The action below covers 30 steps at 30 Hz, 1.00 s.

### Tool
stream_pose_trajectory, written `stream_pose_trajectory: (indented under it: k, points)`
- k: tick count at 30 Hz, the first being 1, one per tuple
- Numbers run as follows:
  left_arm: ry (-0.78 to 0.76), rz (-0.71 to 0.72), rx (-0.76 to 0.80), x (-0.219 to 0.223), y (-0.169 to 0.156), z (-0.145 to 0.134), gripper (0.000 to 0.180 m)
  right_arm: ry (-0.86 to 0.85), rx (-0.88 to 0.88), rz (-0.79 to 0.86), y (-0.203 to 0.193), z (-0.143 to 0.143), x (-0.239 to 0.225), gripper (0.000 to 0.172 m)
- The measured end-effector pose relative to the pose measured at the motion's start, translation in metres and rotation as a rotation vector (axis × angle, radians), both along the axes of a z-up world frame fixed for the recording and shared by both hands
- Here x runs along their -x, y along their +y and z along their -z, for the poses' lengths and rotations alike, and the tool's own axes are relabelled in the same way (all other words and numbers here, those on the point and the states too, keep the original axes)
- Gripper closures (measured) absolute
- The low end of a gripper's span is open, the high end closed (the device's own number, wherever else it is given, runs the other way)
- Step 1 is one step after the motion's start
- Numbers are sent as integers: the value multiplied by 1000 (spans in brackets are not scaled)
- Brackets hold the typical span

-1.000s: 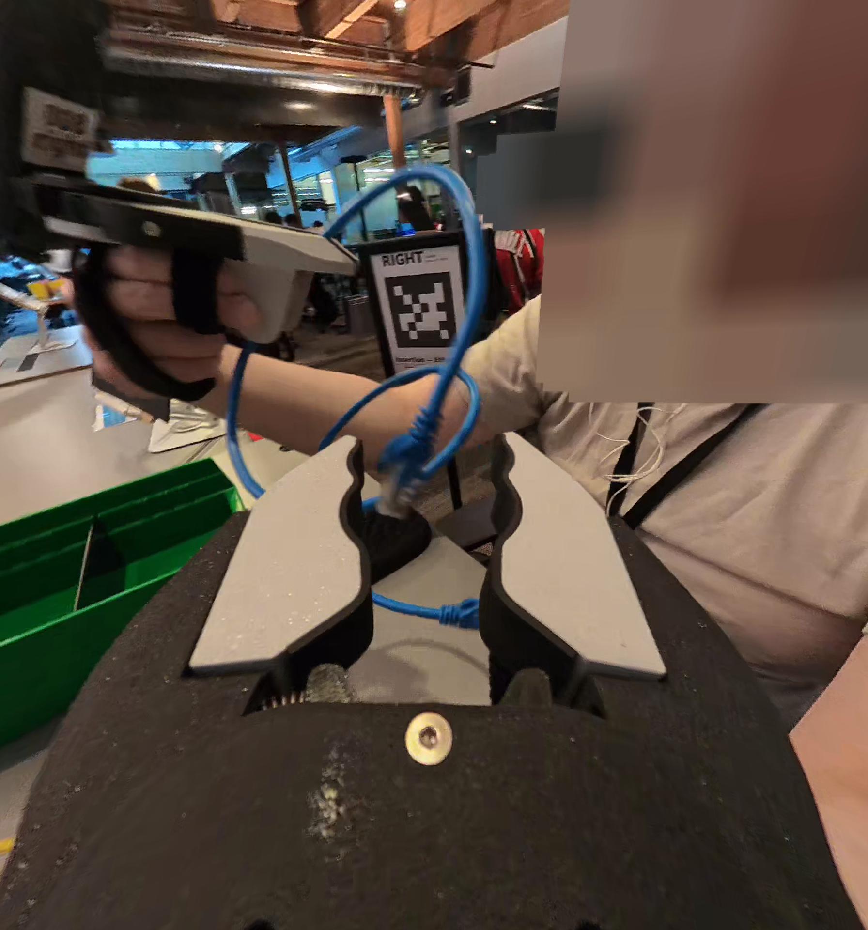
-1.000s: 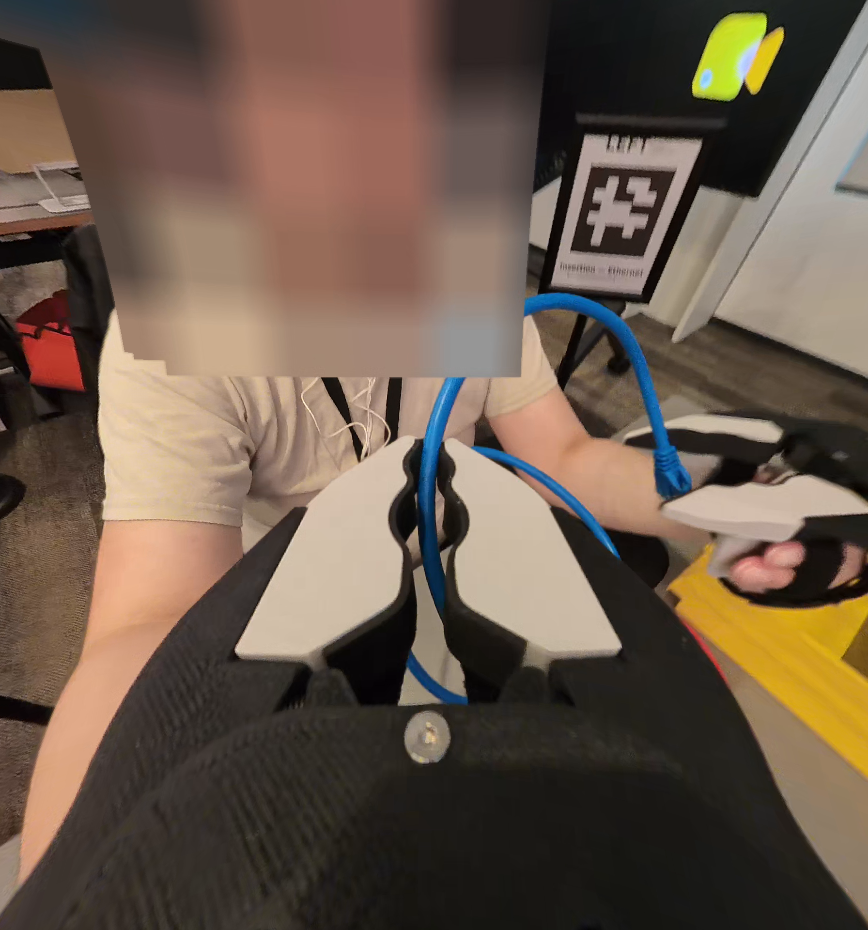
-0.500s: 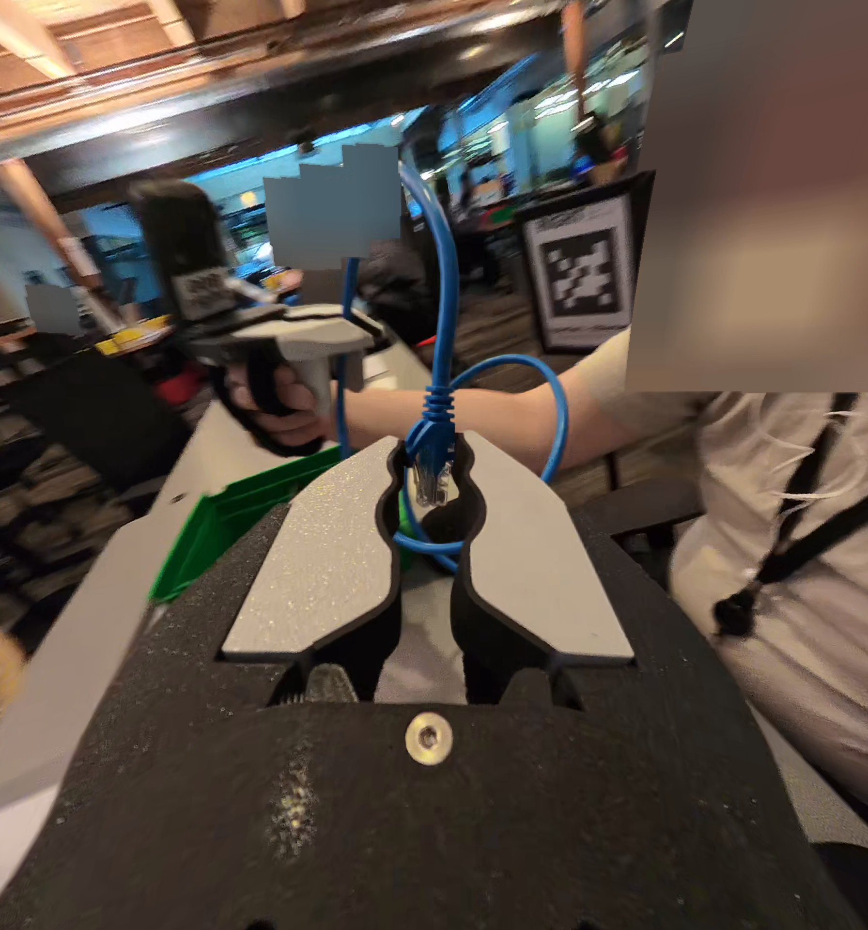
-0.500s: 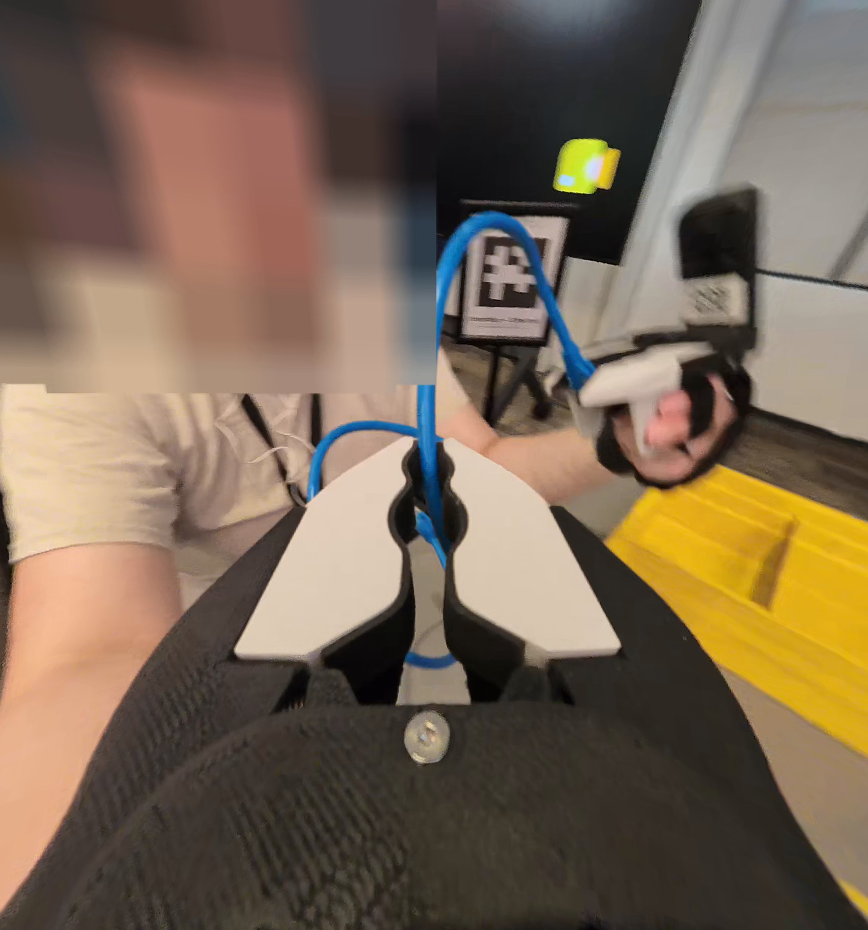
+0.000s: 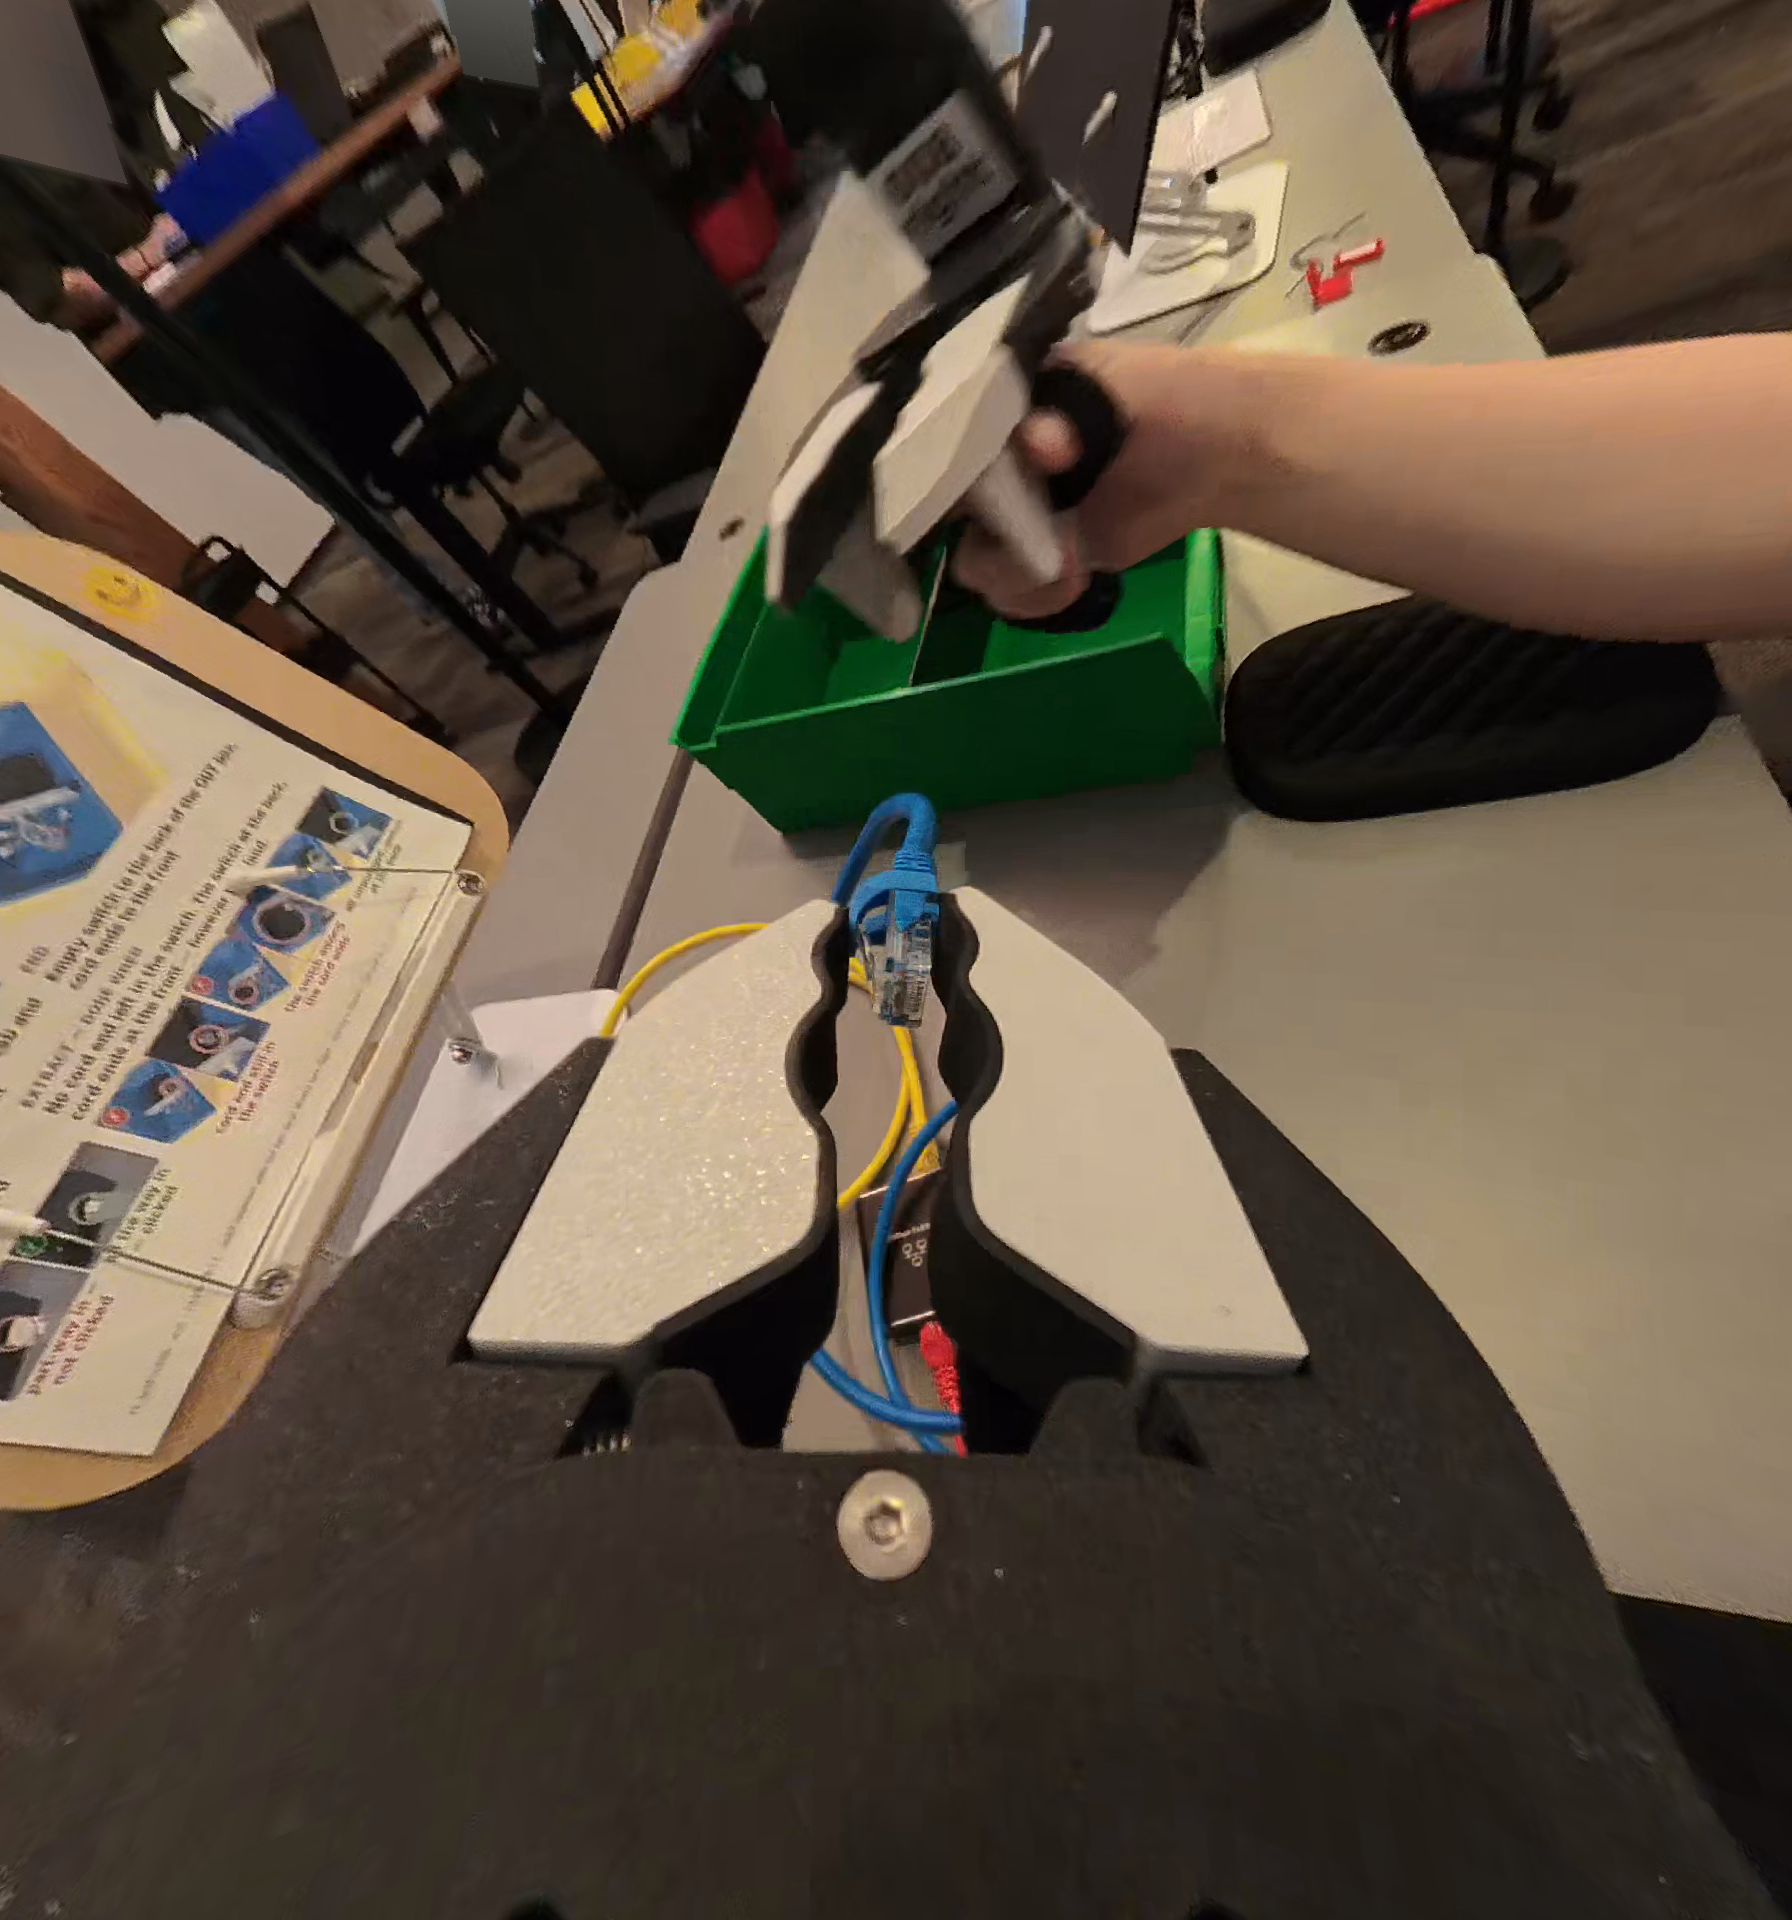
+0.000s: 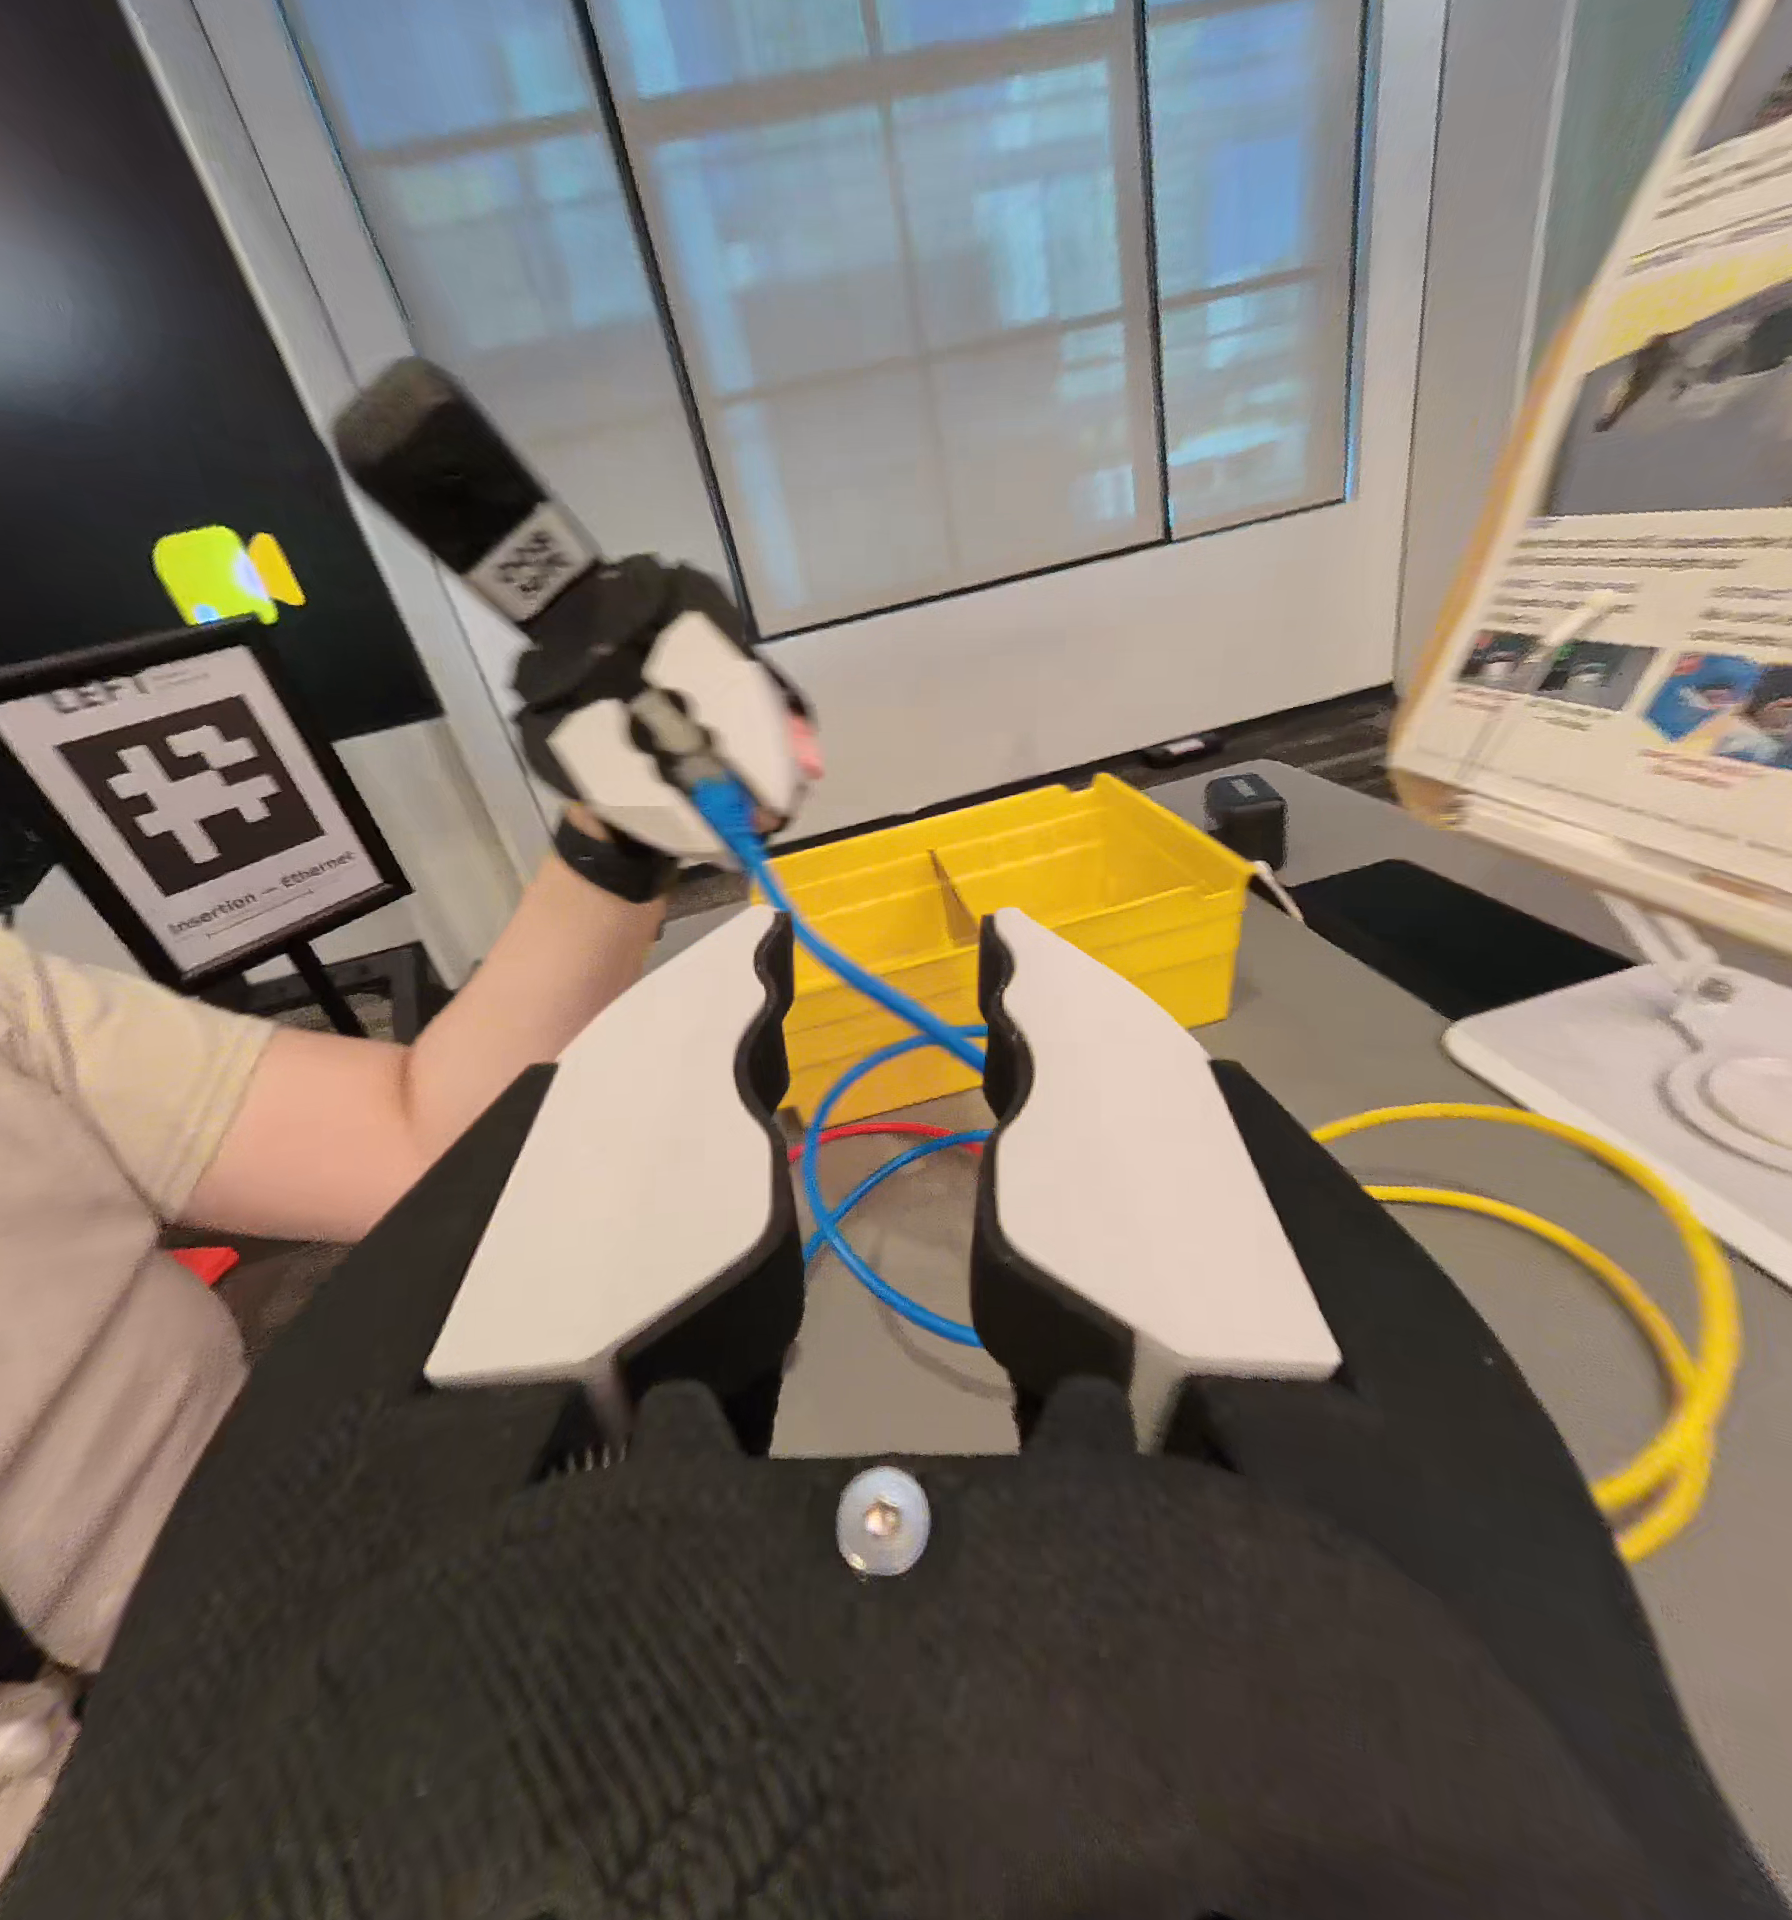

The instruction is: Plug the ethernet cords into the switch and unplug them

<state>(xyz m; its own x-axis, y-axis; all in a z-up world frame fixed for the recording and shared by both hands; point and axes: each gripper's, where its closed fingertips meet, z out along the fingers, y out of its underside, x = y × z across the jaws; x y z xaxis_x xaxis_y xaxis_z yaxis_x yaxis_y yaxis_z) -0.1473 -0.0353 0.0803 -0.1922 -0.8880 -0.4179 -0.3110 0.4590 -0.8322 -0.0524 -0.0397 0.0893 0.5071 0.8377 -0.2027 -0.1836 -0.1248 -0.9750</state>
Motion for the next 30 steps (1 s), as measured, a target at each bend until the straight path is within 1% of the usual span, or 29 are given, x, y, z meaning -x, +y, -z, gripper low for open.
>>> stream_pose_trajectory:
  k: [2, 3, 5, 6, 8, 10, 12, 14, 16, 18, 19, 20, 22, 24, 26, 27, 29, 30]
  points:
    - [21, -1, 12, -7, 4, 8, 166, 15, 13, -67, -27, 9, 26, 145]
    - [24, -4, 10, -10, 5, 10, 166, 38, 51, -150, -42, 15, 45, 145]
    - [20, -5, -3, -14, 5, 11, 166, 112, 188, -312, -64, 29, 80, 144]
    - [16, -1, -14, -15, 3, 10, 166, 150, 246, -374, -69, 36, 95, 143]
    - [2, 13, -35, -15, -2, 6, 166, 243, 331, -424, -63, 44, 115, 139]
    - [-7, 29, -51, -15, -9, 2, 166, 348, 364, -408, -45, 41, 118, 137]
    - [-11, 53, -70, -13, -17, 0, 166, 414, 343, -360, -26, 35, 110, 134]
    - [-22, 69, -95, -11, -22, -4, 166, 488, 317, -350, -18, 21, 101, 131]
    - [-18, 90, -104, -9, -27, -4, 166, 583, 300, -388, -19, 6, 93, 135]
    - [-20, 96, -115, -8, -28, -5, 166, 622, 309, -441, -22, 0, 89, 144]
    - [-20, 98, -120, -8, -28, -4, 166, 620, 318, -458, -24, 1, 90, 156]
    - [-18, 102, -124, -8, -28, -3, 166, 611, 329, -475, -25, 3, 91, 162]
    - [-10, 102, -125, -8, -27, -1, 166, 603, 327, -476, -25, 4, 90, 163]
    - [-4, 110, -97, -8, -28, 1, 165, 554, 273, -451, -27, 6, 90, 163]
    - [-17, 104, -22, -7, -26, -1, 151, 479, 188, -393, -27, 8, 88, 164]
    - [-34, 101, 35, -5, -24, -5, 144, 421, 125, -335, -25, 10, 86, 164]
    - [-67, 134, 168, -1, -23, -13, 145, 331, -2, -205, -22, 12, 79, 166]
    - [-70, 150, 227, 2, -22, -13, 148, 287, -59, -154, -22, 12, 77, 166]
